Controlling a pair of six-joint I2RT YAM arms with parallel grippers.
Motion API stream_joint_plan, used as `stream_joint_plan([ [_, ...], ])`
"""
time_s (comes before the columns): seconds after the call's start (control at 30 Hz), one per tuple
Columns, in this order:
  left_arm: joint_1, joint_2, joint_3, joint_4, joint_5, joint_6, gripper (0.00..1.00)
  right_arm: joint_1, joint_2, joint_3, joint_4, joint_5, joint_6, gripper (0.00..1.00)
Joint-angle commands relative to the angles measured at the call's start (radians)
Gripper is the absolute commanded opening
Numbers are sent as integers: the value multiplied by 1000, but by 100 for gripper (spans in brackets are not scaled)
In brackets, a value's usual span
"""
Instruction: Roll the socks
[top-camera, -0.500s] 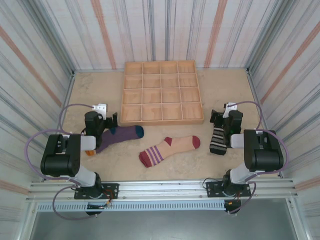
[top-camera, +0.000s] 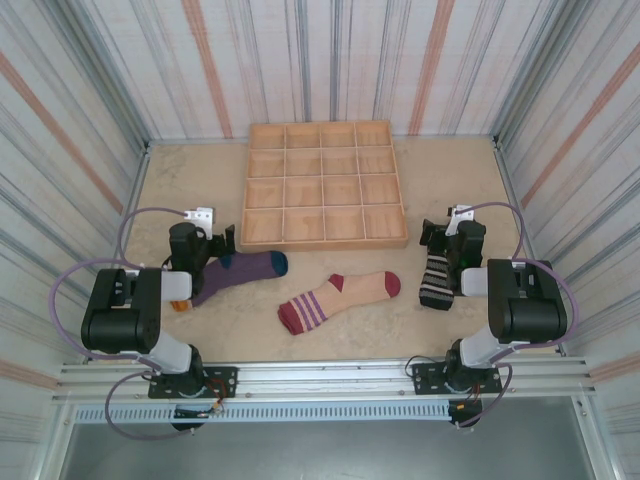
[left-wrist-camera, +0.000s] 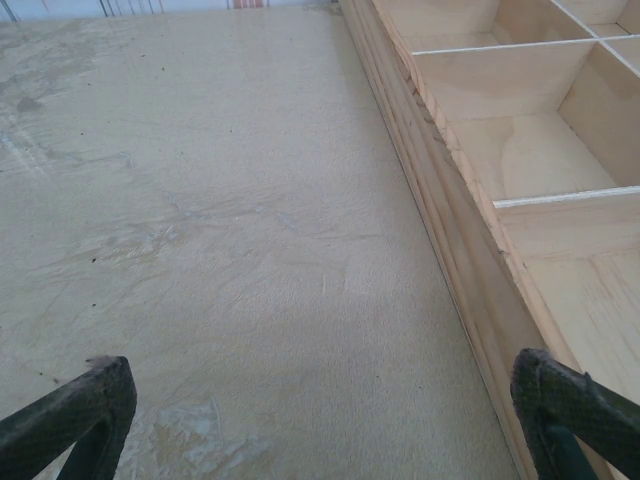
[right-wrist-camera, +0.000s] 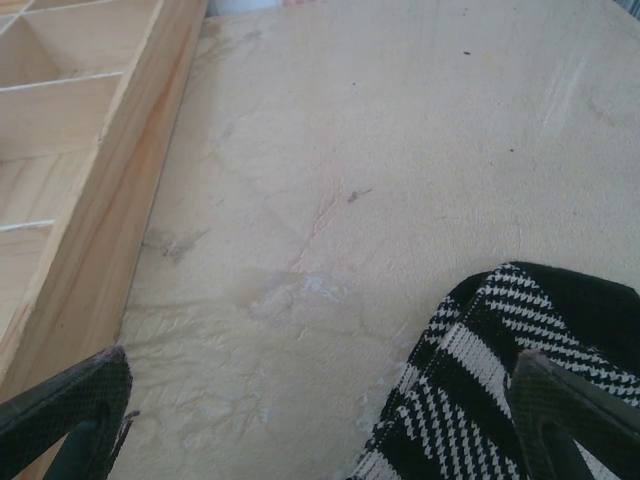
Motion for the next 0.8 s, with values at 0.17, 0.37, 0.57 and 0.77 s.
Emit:
stream_joint_plan([
  [0.17, -4, -9, 12, 19, -11, 19, 99, 3, -4, 15, -2, 8, -4, 99],
  [0.37, -4, -21, 26, -13, -44, 5, 99, 12, -6, 19, -12, 40, -3, 99],
  [0.57, -4, -24, 22, -7, -43, 6, 99, 12, -7, 19, -12, 40, -2, 99],
  [0.77, -4, -84, 72, -130, -6, 21, 99, 29, -45, 34, -64, 67, -17, 99],
])
